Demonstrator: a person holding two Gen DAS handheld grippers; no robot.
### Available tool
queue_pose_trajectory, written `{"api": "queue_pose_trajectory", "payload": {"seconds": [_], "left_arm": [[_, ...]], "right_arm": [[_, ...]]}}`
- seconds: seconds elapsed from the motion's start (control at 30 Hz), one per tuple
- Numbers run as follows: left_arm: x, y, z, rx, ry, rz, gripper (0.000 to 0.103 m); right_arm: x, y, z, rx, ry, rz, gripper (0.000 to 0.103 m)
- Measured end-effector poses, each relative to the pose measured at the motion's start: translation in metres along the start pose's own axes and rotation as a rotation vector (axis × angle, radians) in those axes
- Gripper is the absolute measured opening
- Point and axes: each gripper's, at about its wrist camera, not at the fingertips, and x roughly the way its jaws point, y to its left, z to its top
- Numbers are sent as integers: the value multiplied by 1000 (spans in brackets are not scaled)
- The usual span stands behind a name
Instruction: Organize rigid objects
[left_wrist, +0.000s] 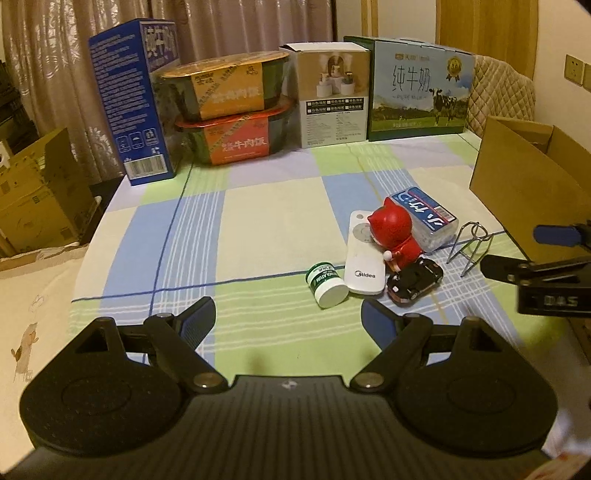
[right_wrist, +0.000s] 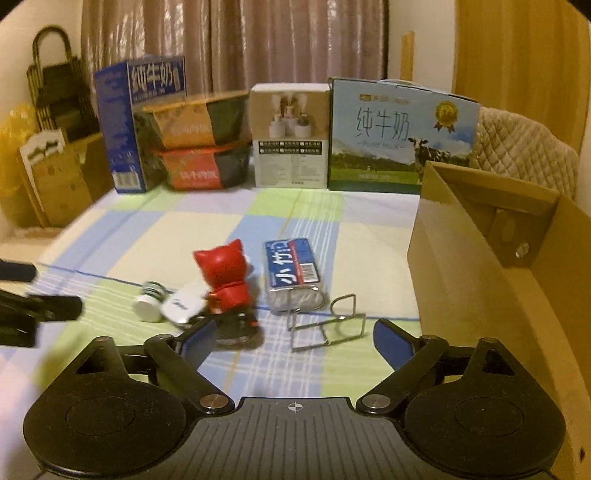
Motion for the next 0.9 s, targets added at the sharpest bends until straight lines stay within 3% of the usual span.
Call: {"api": "queue_pose_trajectory", "payload": {"seconds": [0.33, 0.6, 0.7, 0.9], "left_arm": [[31, -1, 8, 28, -5, -62, 83], [42, -5, 10, 50, -4, -97, 83], [43, -4, 8, 61, 0, -90, 83], [46, -3, 4, 53, 3, -102, 83]], "right_arm": [[51, -9, -16, -38, 13, -83, 83], [73, -17, -14, -20, 30, -49, 78], [75, -24, -13, -6, 31, -30, 65], [57, -21, -8, 27, 48, -30, 65]]}}
